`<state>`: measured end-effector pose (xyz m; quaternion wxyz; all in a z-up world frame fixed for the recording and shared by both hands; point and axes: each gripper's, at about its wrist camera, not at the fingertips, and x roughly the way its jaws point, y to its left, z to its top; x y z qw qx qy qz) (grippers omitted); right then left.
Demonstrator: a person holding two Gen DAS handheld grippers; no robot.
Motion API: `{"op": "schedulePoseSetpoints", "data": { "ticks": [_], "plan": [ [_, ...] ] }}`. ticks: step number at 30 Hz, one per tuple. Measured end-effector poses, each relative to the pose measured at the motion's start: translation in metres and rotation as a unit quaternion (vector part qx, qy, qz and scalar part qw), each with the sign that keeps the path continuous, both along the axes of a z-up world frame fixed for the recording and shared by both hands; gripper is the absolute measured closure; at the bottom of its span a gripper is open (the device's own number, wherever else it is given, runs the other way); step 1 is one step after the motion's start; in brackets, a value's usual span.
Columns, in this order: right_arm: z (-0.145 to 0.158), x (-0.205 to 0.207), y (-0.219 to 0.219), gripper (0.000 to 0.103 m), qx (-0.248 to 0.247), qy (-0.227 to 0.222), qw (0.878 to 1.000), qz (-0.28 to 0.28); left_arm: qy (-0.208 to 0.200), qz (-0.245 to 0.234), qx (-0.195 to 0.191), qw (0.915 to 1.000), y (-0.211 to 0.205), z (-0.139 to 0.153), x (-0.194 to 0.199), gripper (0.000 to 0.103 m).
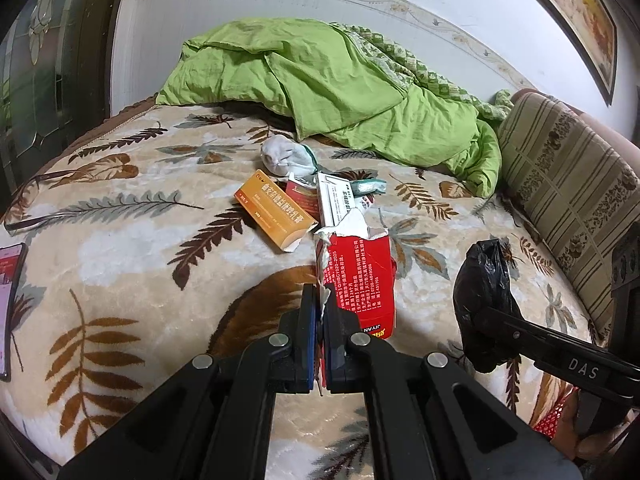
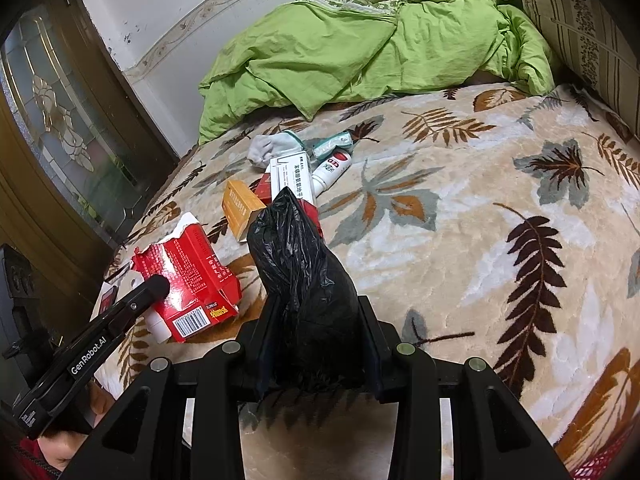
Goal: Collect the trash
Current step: 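Lift the black bag and red box off the bed, then carry both items to the red basket and open both tools over it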
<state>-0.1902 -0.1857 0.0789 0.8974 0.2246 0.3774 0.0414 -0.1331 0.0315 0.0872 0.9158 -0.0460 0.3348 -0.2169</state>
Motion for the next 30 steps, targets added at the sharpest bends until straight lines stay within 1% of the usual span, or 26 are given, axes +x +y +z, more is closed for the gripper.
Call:
{"op": "schedulePoseSetpoints", "data": {
  "ticks": [9, 15, 18, 25, 30],
  "plan": [
    [0.002, -0.002, -0.002, 0.064, 0.004, 0.000, 1.000, -0.005, 0.001, -0.003, -0.003, 1.0000, -0.003, 0.003, -0.002, 0.101],
    [0.010, -0.014, -0.004, 0.064, 0.014, -0.006, 1.000, -0.008, 0.002, -0.013, -0.006, 0.9999, -0.010, 0.008, -0.010, 0.101],
    [0.014, -0.020, -0.005, 0.064, 0.021, -0.005, 1.000, -0.009, 0.005, -0.021, -0.011, 0.9997, -0.012, 0.011, -0.012, 0.101],
    [0.018, -0.036, -0.017, 0.064, 0.057, -0.004, 0.998, -0.020, 0.001, -0.042, -0.013, 0.9990, -0.023, 0.019, -0.022, 0.101],
    [0.023, -0.050, -0.028, 0.064, 0.066, -0.006, 0.997, -0.033, 0.000, -0.067, -0.012, 0.9977, -0.036, 0.023, -0.031, 0.101]
  ]
}}
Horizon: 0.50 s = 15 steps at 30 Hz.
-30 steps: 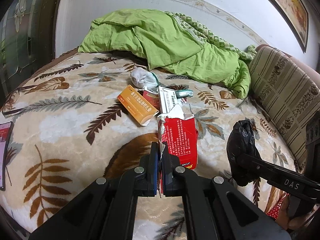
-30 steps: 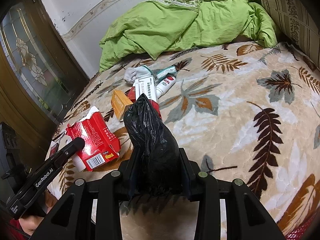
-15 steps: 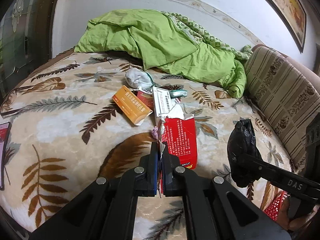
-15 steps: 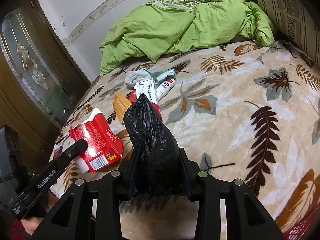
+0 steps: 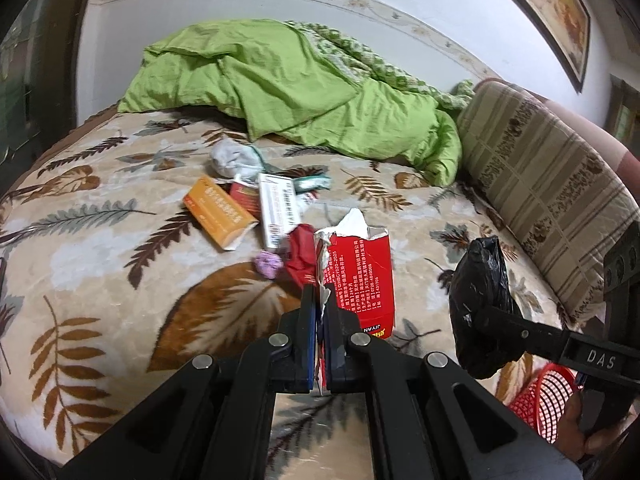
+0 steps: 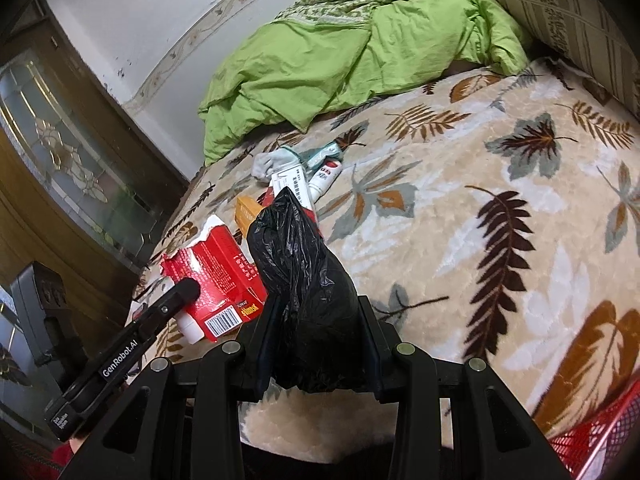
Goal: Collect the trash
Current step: 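Carry both items to the red basket and open both tools over it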
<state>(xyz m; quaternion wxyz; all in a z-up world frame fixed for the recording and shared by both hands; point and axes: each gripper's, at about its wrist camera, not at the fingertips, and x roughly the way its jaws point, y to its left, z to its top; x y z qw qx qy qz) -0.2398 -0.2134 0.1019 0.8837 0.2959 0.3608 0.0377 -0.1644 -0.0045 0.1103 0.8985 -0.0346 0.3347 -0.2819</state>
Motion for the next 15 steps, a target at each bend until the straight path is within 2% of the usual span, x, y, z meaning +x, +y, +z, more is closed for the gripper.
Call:
{"op": "schedulePoseSetpoints", "data": {
  "ticks": [8, 15],
  "plan": [
    [0.012, -0.050, -0.038, 0.064, 0.009, 0.002, 0.999, -0.051, -0.001, -0.062, 0.000, 0.9981, -0.036, 0.008, -0.019, 0.101],
    [0.019, -0.115, -0.086, 0.064, 0.009, 0.010, 0.991, -0.133, -0.001, -0.143, 0.001, 0.9898, -0.086, 0.018, -0.046, 0.101]
  ]
}}
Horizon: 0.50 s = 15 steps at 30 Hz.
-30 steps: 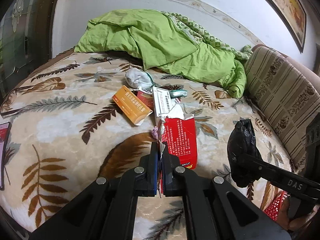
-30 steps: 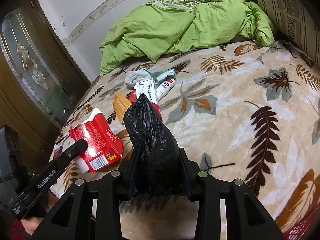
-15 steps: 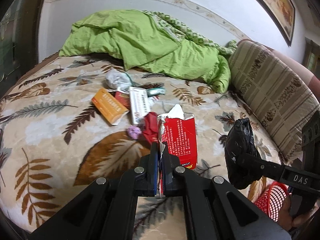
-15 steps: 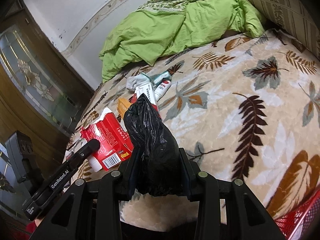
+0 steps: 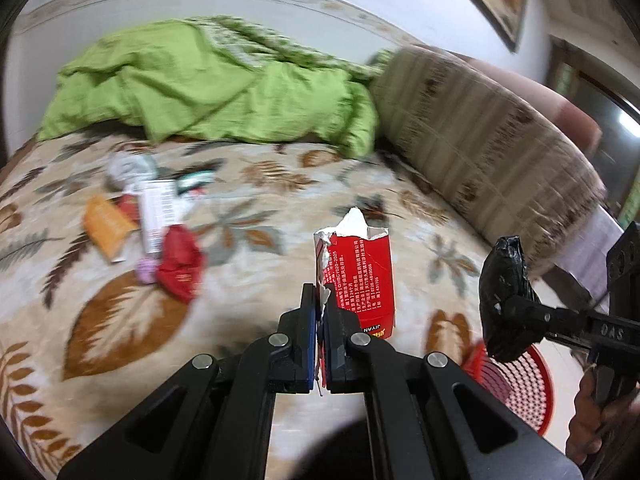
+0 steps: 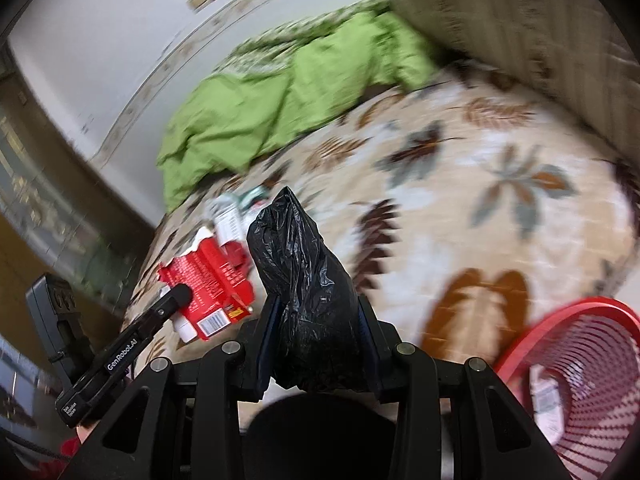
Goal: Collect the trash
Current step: 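Carry both items to the red basket and open both tools over it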
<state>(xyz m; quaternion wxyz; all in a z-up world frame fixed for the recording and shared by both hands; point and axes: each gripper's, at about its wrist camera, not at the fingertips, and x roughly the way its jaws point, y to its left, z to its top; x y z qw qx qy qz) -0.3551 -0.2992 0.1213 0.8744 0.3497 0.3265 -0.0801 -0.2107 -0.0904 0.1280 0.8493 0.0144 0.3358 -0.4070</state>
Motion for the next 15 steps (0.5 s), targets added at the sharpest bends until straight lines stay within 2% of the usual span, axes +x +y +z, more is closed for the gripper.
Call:
{"op": "schedulePoseSetpoints", "data": {
  "ticks": [7, 15],
  "plan": [
    [-0.003, -0.078, -0.054, 0.064, 0.008, 0.025, 0.993, -0.115, 0.028, -0.096, 0.002, 0.9950, -0.057, 0.005, -0.034, 0.101],
    [-0.019, -0.140, -0.087, 0.063, 0.035, 0.049, 0.980, -0.192, 0.073, -0.199, 0.031, 0.9768, -0.124, -0.005, -0.082, 0.101]
  ]
}}
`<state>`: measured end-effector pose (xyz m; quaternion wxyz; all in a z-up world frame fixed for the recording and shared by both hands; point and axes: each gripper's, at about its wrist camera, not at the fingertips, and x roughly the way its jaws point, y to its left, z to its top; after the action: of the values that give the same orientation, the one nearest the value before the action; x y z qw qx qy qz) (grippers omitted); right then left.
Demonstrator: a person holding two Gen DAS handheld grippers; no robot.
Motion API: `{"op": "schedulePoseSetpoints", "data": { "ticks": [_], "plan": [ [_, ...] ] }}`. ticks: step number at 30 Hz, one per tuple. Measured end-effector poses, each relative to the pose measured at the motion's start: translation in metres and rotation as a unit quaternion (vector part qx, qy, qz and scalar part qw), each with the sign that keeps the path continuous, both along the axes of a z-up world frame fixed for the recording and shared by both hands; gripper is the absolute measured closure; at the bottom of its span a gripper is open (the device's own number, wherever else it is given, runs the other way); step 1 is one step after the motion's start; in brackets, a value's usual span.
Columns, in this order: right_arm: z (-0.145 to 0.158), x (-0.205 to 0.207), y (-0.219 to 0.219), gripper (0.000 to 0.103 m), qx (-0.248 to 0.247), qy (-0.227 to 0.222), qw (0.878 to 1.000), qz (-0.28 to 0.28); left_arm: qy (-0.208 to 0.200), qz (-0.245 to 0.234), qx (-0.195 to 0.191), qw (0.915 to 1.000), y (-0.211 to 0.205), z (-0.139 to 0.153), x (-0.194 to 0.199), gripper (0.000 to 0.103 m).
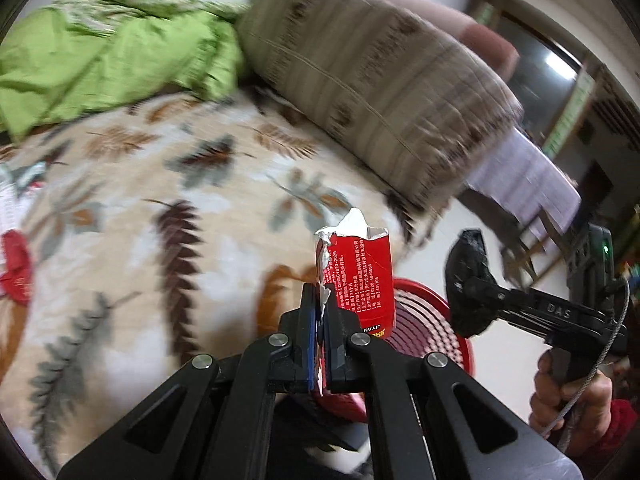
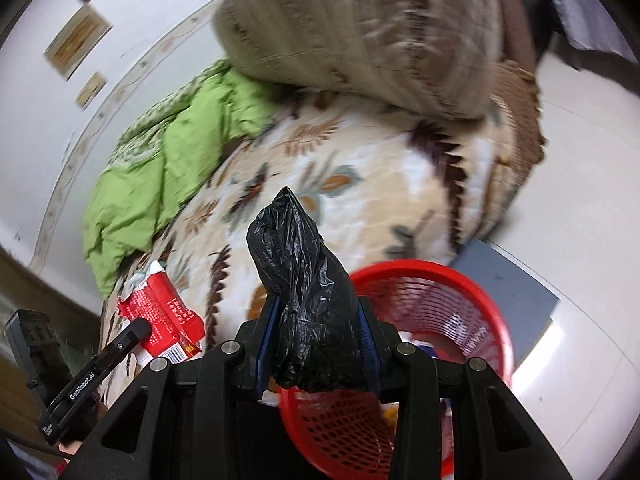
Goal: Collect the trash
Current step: 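Carry both items to the red basket and open both tools over it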
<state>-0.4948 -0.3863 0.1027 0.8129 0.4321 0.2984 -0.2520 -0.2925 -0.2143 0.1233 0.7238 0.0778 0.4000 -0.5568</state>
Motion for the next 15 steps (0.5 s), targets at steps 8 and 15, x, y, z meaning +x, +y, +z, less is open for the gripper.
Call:
{"op": "schedulePoseSetpoints", "data": {
  "ticks": [8, 15],
  "plan": [
    [-0.016, -0.025, -0.010, 0.048, 0.014, 0.022, 0.999, -0.024, 0.005, -0.079, 0.047, 0.9958, -0.038, -0.020, -0.045, 0.070],
    [-0.013, -0.026, -0.010, 0.043, 0.006, 0.016, 1.000, -0.023, 0.006, -0.031, 0.020, 0.9993, -0.014, -0.009, -0.025, 0.043]
  ]
}}
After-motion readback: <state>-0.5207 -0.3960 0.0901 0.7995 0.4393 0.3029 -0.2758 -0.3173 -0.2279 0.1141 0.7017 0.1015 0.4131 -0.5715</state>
